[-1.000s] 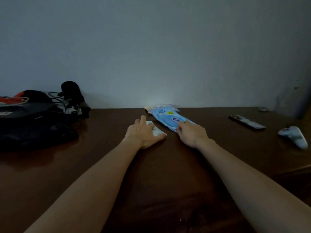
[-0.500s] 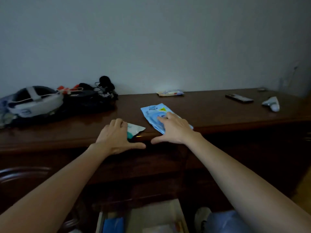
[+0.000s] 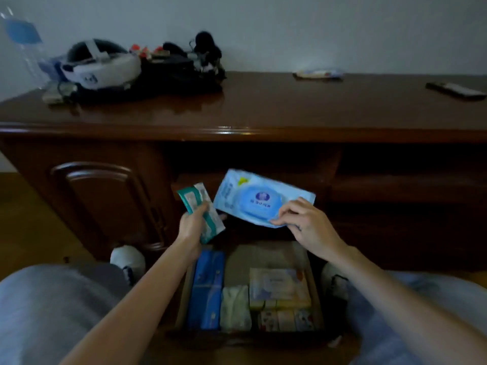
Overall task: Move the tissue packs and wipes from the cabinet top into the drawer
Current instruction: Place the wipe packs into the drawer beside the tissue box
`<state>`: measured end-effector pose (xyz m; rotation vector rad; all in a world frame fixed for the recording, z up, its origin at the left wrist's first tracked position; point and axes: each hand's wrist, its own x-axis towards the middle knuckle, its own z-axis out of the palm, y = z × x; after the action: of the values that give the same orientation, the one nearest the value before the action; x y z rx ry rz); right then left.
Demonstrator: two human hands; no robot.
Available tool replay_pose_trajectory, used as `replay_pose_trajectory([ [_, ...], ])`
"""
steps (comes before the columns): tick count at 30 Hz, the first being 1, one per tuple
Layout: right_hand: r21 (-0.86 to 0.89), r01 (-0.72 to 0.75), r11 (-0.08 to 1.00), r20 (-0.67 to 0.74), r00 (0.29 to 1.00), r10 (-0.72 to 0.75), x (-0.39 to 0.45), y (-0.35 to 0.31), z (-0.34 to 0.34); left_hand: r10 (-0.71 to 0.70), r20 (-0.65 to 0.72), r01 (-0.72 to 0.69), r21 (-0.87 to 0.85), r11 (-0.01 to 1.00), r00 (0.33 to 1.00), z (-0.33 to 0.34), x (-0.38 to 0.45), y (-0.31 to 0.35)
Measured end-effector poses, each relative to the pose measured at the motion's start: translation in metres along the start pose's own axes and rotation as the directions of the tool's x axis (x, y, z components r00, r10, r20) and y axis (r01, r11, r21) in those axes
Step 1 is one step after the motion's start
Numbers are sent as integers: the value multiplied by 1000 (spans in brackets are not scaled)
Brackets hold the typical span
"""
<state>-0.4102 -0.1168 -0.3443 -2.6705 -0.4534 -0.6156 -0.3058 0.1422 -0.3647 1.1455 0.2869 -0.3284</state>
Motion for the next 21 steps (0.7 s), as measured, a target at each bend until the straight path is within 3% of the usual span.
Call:
replay_pose_trajectory([
  [3, 87, 27, 996, 142, 989, -39, -27, 3, 50, -204, 17, 204, 1, 979, 979, -38, 2, -60],
  [7, 155, -28, 988, 252, 968, -13, -62, 14, 109, -336, -121, 351, 137, 926, 934, -76, 2, -129],
  [9, 102, -77, 992, 273, 961, 47, -77, 24, 134, -365, -191, 396, 161, 904, 911, -85, 3, -153],
  [16, -92, -300, 949, 208, 927, 313, -93, 81, 199, -236, -271, 284, 153, 947, 933, -77, 38, -161],
  [18, -164, -342, 925, 325, 867, 378, -87, 96, 212, -196, -284, 255, 185, 949, 938, -82, 45, -162],
  [21, -296, -416, 860, 483, 712, 510, -77, 113, 230, -142, -325, 244, 296, 924, 935, -98, 46, -172],
])
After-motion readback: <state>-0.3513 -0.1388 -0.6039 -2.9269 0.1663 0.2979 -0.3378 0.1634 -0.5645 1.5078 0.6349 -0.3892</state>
